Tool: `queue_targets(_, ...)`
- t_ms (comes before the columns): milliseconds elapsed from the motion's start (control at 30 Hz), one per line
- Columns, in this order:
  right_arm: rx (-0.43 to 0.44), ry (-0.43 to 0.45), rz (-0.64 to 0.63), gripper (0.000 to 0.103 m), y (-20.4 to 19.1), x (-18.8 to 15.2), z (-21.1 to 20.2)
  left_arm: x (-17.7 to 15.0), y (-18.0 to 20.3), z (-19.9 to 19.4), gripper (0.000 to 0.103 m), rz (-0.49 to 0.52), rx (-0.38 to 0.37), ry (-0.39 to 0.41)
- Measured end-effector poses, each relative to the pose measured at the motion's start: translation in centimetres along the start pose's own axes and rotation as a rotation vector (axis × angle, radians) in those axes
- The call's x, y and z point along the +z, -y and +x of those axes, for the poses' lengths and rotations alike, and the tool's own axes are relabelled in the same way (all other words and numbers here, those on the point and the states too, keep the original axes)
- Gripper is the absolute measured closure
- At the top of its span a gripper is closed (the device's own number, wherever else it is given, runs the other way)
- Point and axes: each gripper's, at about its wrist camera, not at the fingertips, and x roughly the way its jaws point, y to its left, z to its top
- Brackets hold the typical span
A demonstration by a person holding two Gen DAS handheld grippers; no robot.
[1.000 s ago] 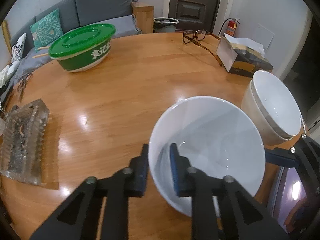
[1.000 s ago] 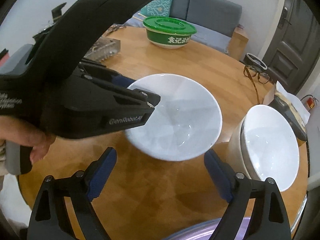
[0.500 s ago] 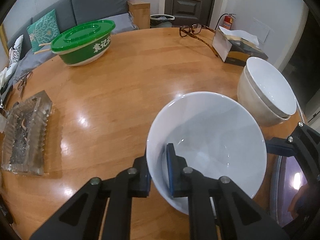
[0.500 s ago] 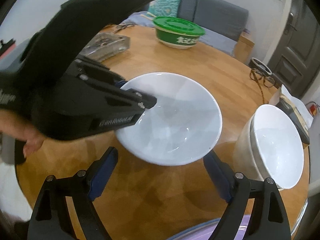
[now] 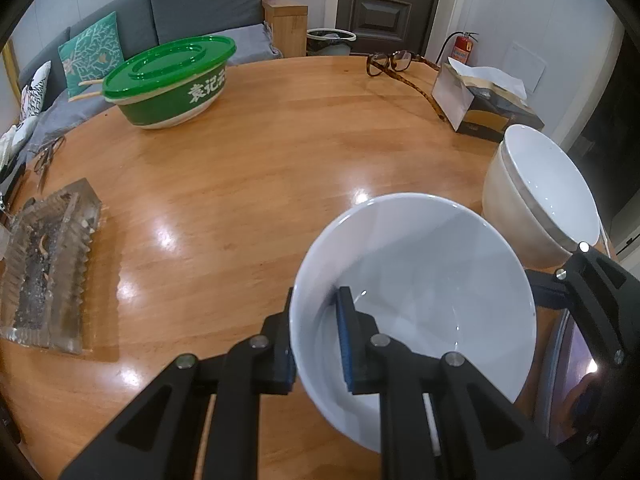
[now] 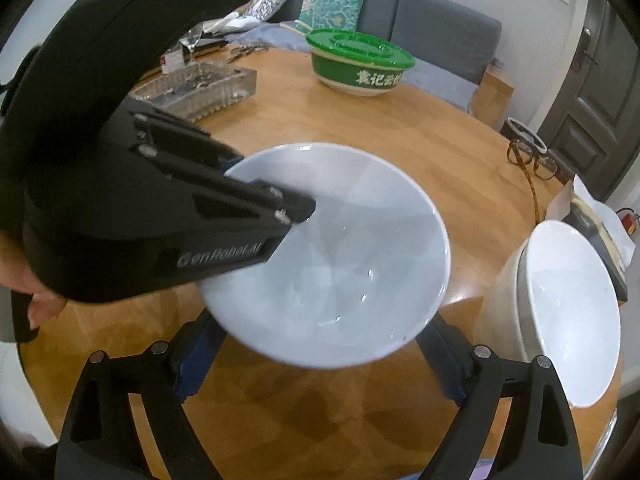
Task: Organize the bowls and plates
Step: 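Carry the nested bowls with the left tool and lower them into the third white bowl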
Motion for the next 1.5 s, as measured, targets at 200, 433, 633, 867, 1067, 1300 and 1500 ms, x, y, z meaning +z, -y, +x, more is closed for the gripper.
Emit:
queue_targets(200,0.023,0.018,0.024,0.017,0.3,-0.2,-0.3,0.0,0.0,-0.6,0.091,0.001,-0.017,0.004)
queue_targets(433,0.020,0.045,0.025,0.017,0.1,-0.2,-1.2,0.2,0.4,-1.8,0.092,0.005,-0.010,0.021)
queue_targets(633,0.017,0.078,0.028,0.017,0.2,0.1,-2.8,0.8,0.8,-3.7,0.092,0.006,0.000,0.056)
queue_targets(867,-0.004,0.133,0.032,0.017,0.8,0.3,-5.5,1.9,2.3,-6.5,0.092,0.024,0.011,0.105)
queue_targets(1067,-0.026,0.165,0.042,0.017,1.9,0.1,-7.7,3.0,4.6,-8.2,0.092,0.050,0.020,0.136)
queue_targets(1300,-0.059,0.188,0.060,0.017,4.0,-0.6,-10.0,4.3,7.2,-9.3,0.091,0.073,0.012,0.163)
queue_targets(1500,-0.085,0.206,0.073,0.017,5.9,-1.4,-11.7,5.6,9.6,-9.5,0.091,0.094,0.001,0.168)
